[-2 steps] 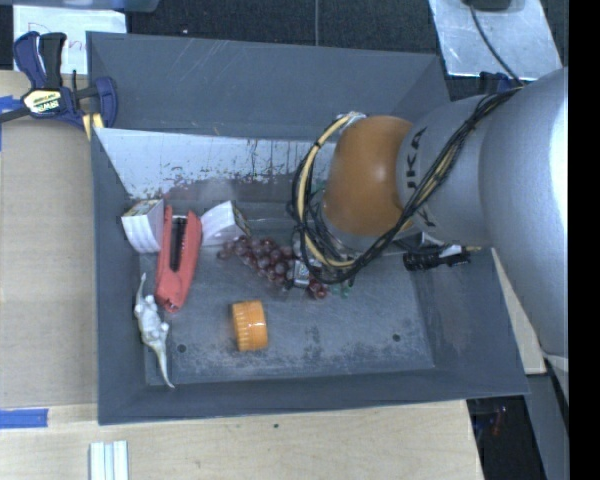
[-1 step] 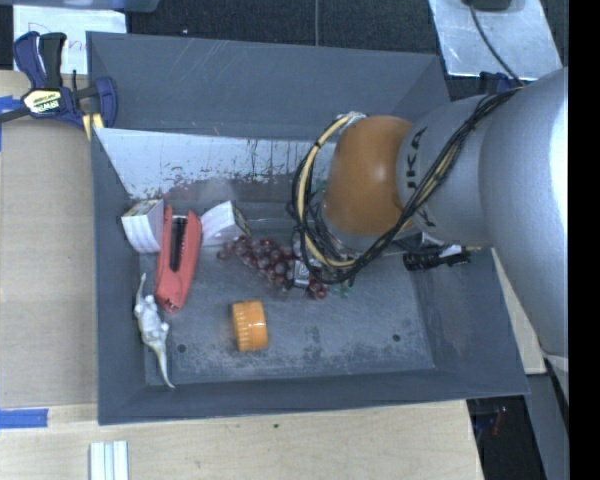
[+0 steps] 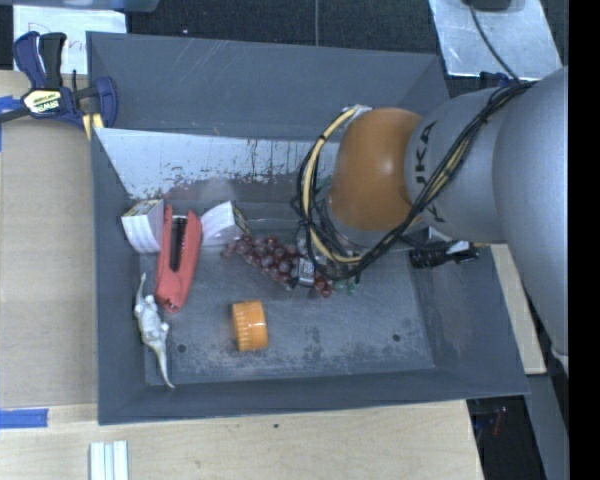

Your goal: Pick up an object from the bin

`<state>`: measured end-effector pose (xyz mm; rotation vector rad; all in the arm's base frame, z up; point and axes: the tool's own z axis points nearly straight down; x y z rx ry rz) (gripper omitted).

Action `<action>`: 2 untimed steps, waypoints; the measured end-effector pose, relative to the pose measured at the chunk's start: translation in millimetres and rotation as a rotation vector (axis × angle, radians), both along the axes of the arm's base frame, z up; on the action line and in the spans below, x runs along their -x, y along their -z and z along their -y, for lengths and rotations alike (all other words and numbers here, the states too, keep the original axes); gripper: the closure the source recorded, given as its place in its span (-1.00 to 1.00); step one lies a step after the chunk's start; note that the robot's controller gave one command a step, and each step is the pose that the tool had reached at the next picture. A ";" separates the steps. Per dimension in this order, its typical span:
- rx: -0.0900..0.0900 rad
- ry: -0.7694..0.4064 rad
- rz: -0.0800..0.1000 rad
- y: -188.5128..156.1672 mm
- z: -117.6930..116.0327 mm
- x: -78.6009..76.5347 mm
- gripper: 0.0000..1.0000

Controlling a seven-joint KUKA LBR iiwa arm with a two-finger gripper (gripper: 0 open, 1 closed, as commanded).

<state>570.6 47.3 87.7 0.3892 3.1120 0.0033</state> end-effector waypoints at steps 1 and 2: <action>-0.001 -0.001 0.016 -41.9 0.0 -4.2 1.00; -0.001 -0.002 0.012 -49.0 0.3 -3.2 1.00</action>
Offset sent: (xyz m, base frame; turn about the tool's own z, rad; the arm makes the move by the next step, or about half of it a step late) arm 0.0021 -0.0001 0.0526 -0.0008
